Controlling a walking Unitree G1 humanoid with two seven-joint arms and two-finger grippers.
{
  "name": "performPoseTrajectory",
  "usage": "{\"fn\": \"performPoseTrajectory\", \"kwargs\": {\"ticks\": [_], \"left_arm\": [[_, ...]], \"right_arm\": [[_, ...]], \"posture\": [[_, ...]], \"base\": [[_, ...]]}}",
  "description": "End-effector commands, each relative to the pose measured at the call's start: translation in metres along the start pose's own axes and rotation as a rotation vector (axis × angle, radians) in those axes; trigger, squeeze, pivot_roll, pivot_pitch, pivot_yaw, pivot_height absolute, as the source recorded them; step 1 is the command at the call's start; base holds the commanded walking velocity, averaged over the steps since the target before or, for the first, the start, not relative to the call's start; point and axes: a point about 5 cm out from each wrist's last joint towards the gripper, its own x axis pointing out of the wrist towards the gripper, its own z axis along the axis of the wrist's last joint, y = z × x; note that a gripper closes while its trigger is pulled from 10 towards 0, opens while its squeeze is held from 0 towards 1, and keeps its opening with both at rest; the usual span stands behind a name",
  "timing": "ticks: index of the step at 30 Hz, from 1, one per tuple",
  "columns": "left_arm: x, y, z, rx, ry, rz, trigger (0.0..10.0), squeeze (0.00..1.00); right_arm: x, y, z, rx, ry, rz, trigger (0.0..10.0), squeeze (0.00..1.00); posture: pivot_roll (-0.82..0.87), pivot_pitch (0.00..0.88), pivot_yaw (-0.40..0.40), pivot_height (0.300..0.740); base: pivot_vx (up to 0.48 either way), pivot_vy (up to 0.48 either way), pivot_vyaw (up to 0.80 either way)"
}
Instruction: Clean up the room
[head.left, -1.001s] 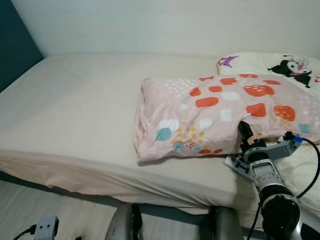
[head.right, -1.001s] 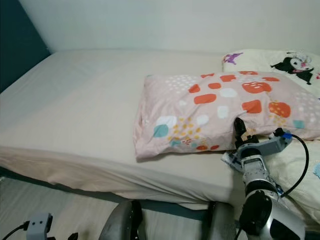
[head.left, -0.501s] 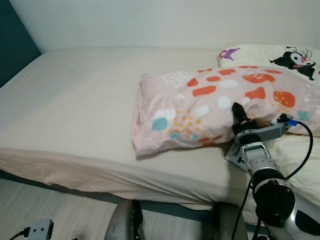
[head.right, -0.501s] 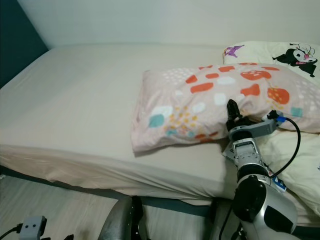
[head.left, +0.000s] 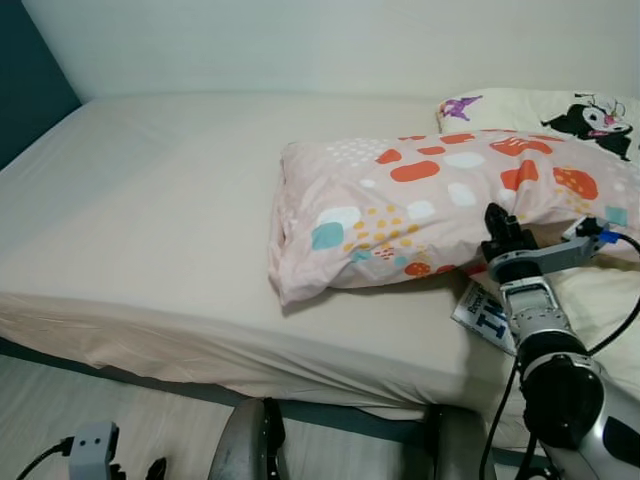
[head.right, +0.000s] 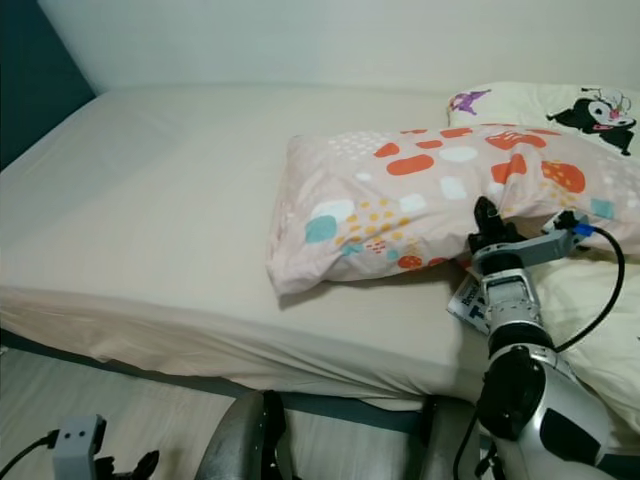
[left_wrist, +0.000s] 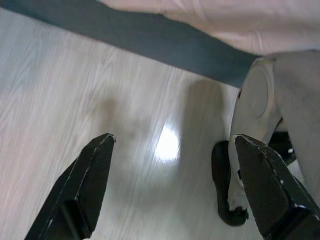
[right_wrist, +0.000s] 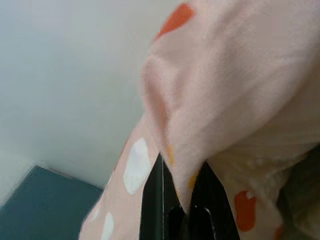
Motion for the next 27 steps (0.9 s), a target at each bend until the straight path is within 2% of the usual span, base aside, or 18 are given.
{"fn": "performPoseTrajectory", "kwargs": {"ticks": [1,2,3,4,5,6,8,9,11,14,16,17,21,24,26,27], "left_arm": [[0.001,-0.005,-0.006,-0.021,0.024,0.001,10.0,0.0],[0.005,-0.007,-0.001,-0.029,0.009,0.002,10.0,0.0],[0.005,-0.007,-0.001,-0.029,0.009,0.002,10.0,0.0],[0.017,-0.011,0.019,-0.064,-0.055,0.015,10.0,0.0],[0.017,-0.011,0.019,-0.064,-0.055,0.015,10.0,0.0],[0.021,-0.012,0.027,-0.078,-0.079,0.021,10.0,0.0],[0.027,-0.011,0.043,-0.115,-0.133,0.047,10.0,0.0],[0.027,-0.011,0.043,-0.115,-0.133,0.047,10.0,0.0],[0.032,-0.006,0.06,-0.166,-0.186,0.087,10.0,0.0],[0.034,-0.004,0.068,-0.187,-0.211,0.1,10.0,0.0],[0.037,-0.003,0.083,-0.22,-0.259,0.117,10.0,0.0],[0.038,-0.002,0.091,-0.237,-0.293,0.126,10.0,0.0],[0.04,0.0,0.104,-0.265,-0.343,0.141,10.0,0.0],[0.04,0.003,0.114,-0.286,-0.378,0.16,10.0,0.0],[0.04,0.006,0.123,-0.308,-0.417,0.176,10.0,0.0],[0.04,0.006,0.123,-0.308,-0.417,0.176,10.0,0.0]], "right_arm": [[0.009,0.017,-0.001,-0.073,0.034,0.115,0.0,0.0],[0.011,0.026,-0.011,-0.128,0.097,0.192,0.0,0.0],[0.011,0.026,-0.011,-0.128,0.097,0.192,0.0,0.0],[0.008,0.058,-0.051,-0.19,0.253,0.438,0.0,0.0],[0.008,0.058,-0.051,-0.19,0.253,0.438,0.0,0.0],[0.003,0.069,-0.065,-0.211,0.305,0.525,0.0,0.0],[-0.011,0.089,-0.092,-0.196,0.402,0.679,0.0,0.0],[-0.011,0.089,-0.092,-0.196,0.402,0.679,0.0,0.0],[-0.025,0.103,-0.109,-0.13,0.446,0.767,0.0,0.0],[-0.029,0.106,-0.116,-0.106,0.456,0.77,0.0,0.0],[-0.033,0.105,-0.122,-0.095,0.467,0.752,0.0,0.0],[-0.034,0.104,-0.123,-0.097,0.47,0.742,0.0,0.0],[-0.034,0.102,-0.121,-0.11,0.466,0.734,0.0,0.0],[-0.03,0.103,-0.112,-0.122,0.443,0.728,0.0,0.0],[-0.022,0.111,-0.09,-0.111,0.363,0.755,0.0,0.0],[-0.022,0.111,-0.09,-0.111,0.363,0.755,0.0,0.0]], "posture": [[0.15,0.112,0.061,0.482],[0.15,0.112,0.061,0.482],[0.15,0.112,0.061,0.482],[0.12,0.072,0.041,0.482],[0.12,0.072,0.041,0.482],[0.12,0.072,0.041,0.482],[0.1,0.048,0.035,0.482],[0.1,0.048,0.035,0.482],[0.07,0.007,0.022,0.486],[0.06,0.0,0.018,0.491],[0.05,0.0,0.007,0.501],[0.05,0.0,0.003,0.506],[0.04,0.0,-0.001,0.516],[0.04,0.0,-0.016,0.526],[0.05,0.0,-0.027,0.536],[0.05,0.0,-0.027,0.536]], "base": [[0.0,0.0,0.0],[0.0,0.0,0.0],[0.0,0.0,0.0],[0.0,0.0,0.0],[0.0,0.0,0.0],[0.0,0.0,0.0],[0.0,0.0,0.0],[0.0,0.0,0.0],[0.0,0.0,0.0],[0.0,0.0,0.0],[0.0,0.0,0.0],[0.0,0.0,0.0],[0.0,0.0,0.0],[0.0,0.0,0.0],[0.0,0.0,0.0],[0.0,0.0,0.0]]}}
